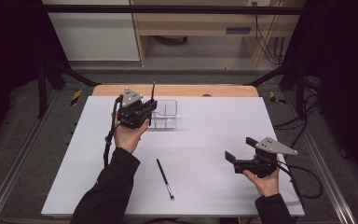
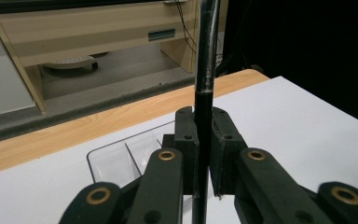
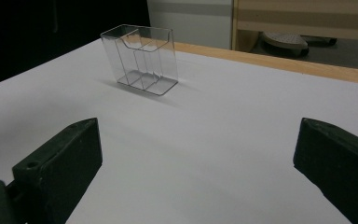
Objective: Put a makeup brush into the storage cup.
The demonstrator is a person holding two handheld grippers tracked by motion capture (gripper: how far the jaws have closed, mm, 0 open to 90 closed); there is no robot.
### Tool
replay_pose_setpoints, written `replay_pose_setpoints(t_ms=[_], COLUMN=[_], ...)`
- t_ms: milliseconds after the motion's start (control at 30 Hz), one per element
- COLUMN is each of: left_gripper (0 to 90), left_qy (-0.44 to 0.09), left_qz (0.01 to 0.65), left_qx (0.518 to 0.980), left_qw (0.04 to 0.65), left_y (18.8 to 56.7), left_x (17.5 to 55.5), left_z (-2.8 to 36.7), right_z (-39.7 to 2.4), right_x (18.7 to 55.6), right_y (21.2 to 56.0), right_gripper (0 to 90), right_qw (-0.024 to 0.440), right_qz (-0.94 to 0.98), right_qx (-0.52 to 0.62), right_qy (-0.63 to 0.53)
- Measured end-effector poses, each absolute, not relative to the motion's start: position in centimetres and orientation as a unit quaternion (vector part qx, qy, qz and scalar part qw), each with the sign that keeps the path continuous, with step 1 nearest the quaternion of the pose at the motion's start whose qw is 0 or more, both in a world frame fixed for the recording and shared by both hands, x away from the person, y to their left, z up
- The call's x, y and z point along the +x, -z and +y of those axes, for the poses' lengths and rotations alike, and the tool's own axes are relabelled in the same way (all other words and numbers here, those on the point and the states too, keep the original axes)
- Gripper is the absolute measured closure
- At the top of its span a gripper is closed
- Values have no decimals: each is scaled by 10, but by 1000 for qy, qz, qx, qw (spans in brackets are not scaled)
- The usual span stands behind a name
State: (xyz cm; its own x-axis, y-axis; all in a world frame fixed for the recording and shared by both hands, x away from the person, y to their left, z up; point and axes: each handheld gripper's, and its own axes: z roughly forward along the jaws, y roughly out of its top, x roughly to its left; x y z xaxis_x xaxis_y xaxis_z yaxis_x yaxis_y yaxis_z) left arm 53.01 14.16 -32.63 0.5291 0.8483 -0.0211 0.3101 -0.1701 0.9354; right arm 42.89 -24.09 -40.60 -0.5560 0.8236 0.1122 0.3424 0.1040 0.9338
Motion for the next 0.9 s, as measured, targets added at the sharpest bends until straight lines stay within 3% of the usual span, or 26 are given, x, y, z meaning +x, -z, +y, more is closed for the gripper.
replay_pose_setpoints(t_ms=[900], left_gripper=[831], left_qy=[-276], left_qz=[421], left_qx=[712], left_qw=[490], left_y=[324], left_x=[584], left_z=[123], right_z=[-240], right_x=[430], right_y=[406], right_gripper=[16], right_qw=[226], right_qz=[708], right_qx=[407], right_qy=[-531])
